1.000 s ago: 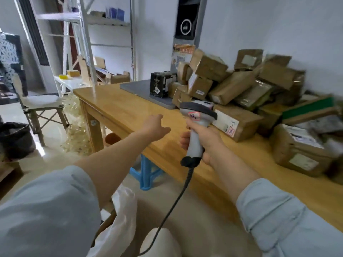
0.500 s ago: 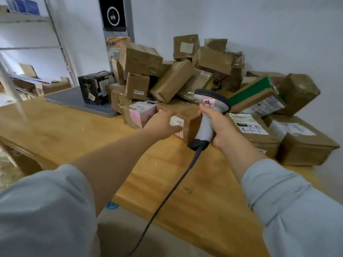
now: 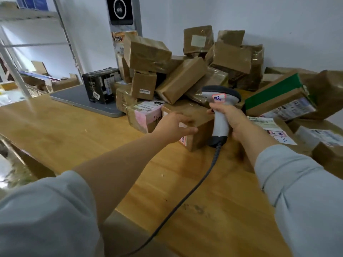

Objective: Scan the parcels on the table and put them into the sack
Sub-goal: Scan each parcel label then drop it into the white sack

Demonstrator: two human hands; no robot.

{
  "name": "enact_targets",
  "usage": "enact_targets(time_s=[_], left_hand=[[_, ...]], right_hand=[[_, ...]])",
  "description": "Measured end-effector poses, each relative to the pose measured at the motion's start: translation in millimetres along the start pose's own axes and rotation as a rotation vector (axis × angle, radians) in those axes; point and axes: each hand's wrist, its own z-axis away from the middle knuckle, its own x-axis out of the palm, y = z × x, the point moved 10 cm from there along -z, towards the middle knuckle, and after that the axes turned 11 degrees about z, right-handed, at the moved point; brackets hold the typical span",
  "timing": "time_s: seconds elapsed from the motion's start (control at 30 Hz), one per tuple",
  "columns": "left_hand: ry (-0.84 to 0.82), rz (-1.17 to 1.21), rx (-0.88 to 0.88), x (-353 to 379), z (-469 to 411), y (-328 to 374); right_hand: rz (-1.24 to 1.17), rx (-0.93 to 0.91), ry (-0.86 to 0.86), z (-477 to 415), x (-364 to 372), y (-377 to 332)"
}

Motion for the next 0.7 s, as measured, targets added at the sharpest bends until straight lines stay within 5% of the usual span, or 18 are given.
enact_targets(time_s=[0.23, 0.43, 0.7], left_hand=[[0.105, 0.288, -0.075, -26, 54, -22], [0.375, 0.608, -0.336, -69, 121, -52], [0.274, 0.707, -0.571, -62, 168, -55]], right_hand=[[0.020, -0.011, -0.021, 58, 13, 13], [0.059, -0.045, -0.003, 117, 27, 6], [0.031, -0.055, -0.011, 162, 56, -2]])
